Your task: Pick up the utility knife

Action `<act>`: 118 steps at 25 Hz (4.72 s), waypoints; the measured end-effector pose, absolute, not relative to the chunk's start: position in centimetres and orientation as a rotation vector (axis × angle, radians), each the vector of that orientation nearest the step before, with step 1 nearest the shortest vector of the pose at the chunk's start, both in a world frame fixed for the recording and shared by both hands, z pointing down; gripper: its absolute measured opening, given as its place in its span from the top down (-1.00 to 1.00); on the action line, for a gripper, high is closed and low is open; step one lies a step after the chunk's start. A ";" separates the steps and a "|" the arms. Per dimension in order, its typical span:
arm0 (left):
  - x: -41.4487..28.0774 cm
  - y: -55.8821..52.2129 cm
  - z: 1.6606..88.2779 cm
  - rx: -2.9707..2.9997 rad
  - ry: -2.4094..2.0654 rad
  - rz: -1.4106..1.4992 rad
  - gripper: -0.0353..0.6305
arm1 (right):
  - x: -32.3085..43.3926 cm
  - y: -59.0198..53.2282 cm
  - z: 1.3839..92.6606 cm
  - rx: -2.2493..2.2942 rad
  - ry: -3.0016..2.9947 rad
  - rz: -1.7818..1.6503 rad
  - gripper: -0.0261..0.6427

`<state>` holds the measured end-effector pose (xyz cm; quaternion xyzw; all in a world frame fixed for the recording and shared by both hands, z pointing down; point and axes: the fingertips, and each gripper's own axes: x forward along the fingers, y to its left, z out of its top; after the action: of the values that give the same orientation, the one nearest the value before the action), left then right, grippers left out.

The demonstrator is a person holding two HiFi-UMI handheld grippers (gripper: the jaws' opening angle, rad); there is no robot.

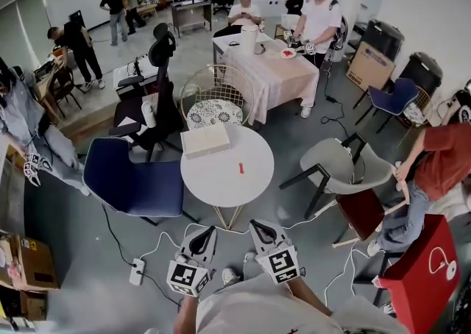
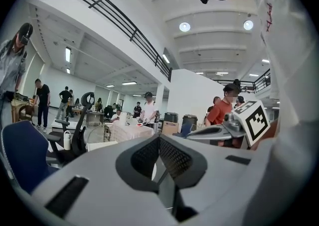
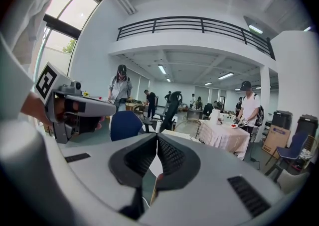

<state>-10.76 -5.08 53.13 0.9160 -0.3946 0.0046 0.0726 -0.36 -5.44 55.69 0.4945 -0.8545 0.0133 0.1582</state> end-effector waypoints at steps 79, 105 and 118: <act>-4.4 -31.7 60.6 2.594 -1.047 0.240 0.86 | 5.3 -28.9 67.8 1.374 -2.292 0.570 0.87; -6.8 -32.5 60.2 2.545 -1.101 0.208 0.86 | 5.2 -34.3 80.5 1.303 -2.026 0.725 0.42; -9.4 -32.6 60.3 2.489 -1.173 0.218 0.86 | 5.0 -37.9 87.4 1.236 -1.856 0.850 0.43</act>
<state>-9.42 -32.58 60.33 0.8854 -0.4173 0.0776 0.1894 5.00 -37.91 87.39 0.4815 -0.7230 0.3309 0.3687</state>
